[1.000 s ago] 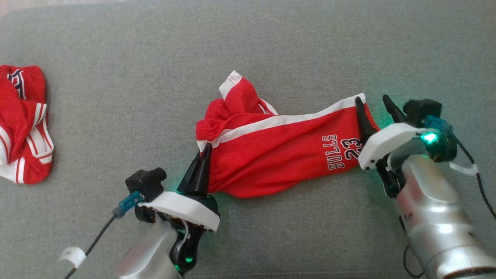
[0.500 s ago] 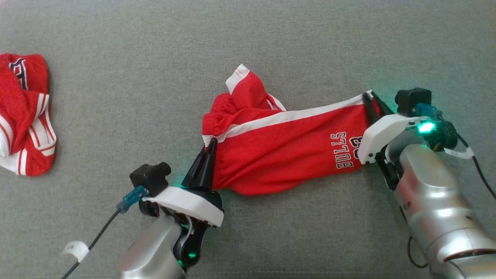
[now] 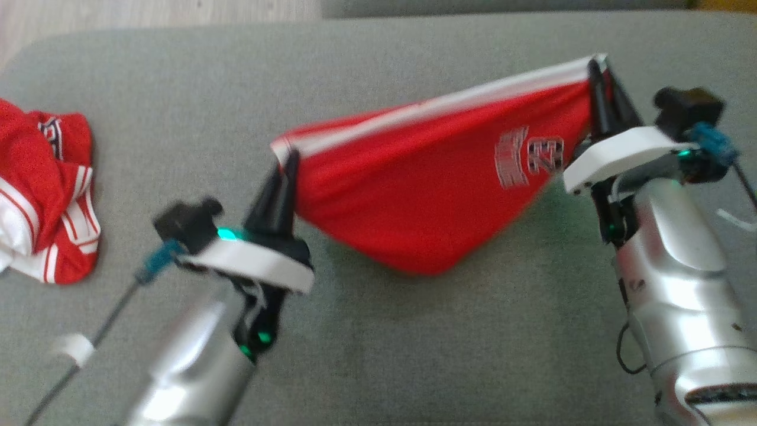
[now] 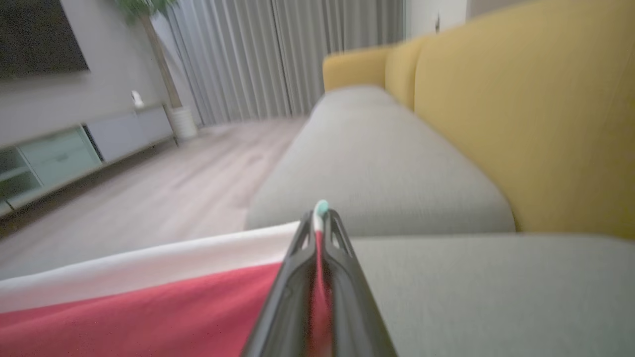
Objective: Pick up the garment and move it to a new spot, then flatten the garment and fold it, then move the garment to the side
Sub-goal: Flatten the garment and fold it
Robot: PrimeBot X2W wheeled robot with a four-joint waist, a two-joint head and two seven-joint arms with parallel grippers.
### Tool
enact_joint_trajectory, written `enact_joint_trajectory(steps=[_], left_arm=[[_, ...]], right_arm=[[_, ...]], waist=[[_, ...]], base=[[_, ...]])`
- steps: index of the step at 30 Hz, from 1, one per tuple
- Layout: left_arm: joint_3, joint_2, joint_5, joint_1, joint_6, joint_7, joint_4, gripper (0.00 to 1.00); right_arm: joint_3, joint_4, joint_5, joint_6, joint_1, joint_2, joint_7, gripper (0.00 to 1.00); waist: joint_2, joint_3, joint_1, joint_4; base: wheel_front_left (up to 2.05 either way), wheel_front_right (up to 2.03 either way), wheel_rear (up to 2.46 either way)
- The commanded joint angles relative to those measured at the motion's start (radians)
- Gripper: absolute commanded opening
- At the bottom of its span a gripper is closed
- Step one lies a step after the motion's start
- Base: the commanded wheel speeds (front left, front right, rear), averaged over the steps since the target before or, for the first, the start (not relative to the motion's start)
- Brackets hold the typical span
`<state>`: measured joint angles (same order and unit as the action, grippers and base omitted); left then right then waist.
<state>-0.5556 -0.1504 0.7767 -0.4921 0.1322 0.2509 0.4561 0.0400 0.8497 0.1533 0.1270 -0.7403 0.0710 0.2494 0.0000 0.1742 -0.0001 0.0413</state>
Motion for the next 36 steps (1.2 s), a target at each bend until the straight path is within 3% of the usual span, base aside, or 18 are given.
enact_joint_trajectory(steps=[1, 8, 15, 22, 28, 32, 36], left_arm=[[0.041, -0.035, -0.008, -0.074, -0.002, 0.011, -0.045, 0.00], [0.034, -0.139, -0.009, -0.225, -0.002, 0.010, -0.083, 0.00], [0.043, -0.185, 0.017, -0.322, -0.011, -0.059, -0.089, 0.00], [0.051, -0.173, 0.021, -0.402, -0.040, -0.099, -0.057, 0.00], [0.047, -0.143, -0.016, -0.515, -0.047, -0.067, 0.021, 0.00], [0.070, -0.120, -0.071, -0.643, -0.050, -0.008, 0.086, 0.00], [0.149, -0.091, -0.115, -0.727, -0.050, 0.010, 0.089, 0.00]], right_arm=[[0.010, -0.060, 0.015, 0.004, 0.012, -0.016, 0.012, 0.00], [0.011, -0.315, 0.112, 0.004, 0.031, 0.004, 0.012, 0.00], [0.055, -0.427, 0.174, 0.004, -0.025, 0.062, -0.008, 0.00], [0.088, -0.417, 0.157, 0.004, -0.118, 0.095, -0.044, 0.00], [0.130, -0.355, 0.105, 0.004, -0.246, 0.098, -0.013, 0.00], [0.103, -0.317, 0.055, 0.004, -0.369, 0.095, 0.010, 0.00], [0.056, -0.400, 0.011, 0.004, -0.438, 0.080, 0.012, 0.00]], waist=[[0.0000, -0.050, 0.0001, -0.016], [0.0000, -0.162, 0.0001, -0.048], [0.0000, -0.178, 0.0001, -0.064], [0.0000, -0.079, 0.0001, -0.067], [0.0000, 0.032, 0.0001, -0.074], [0.0000, 0.094, 0.0001, -0.080], [0.0000, 0.122, 0.0001, -0.084]], base=[[0.00, 0.00, 0.00], [0.00, 0.00, 0.00], [0.00, 0.00, 0.00], [0.00, 0.00, 0.00], [0.00, 0.00, 0.00], [0.00, 0.00, 0.00], [0.00, 0.00, 0.00]])
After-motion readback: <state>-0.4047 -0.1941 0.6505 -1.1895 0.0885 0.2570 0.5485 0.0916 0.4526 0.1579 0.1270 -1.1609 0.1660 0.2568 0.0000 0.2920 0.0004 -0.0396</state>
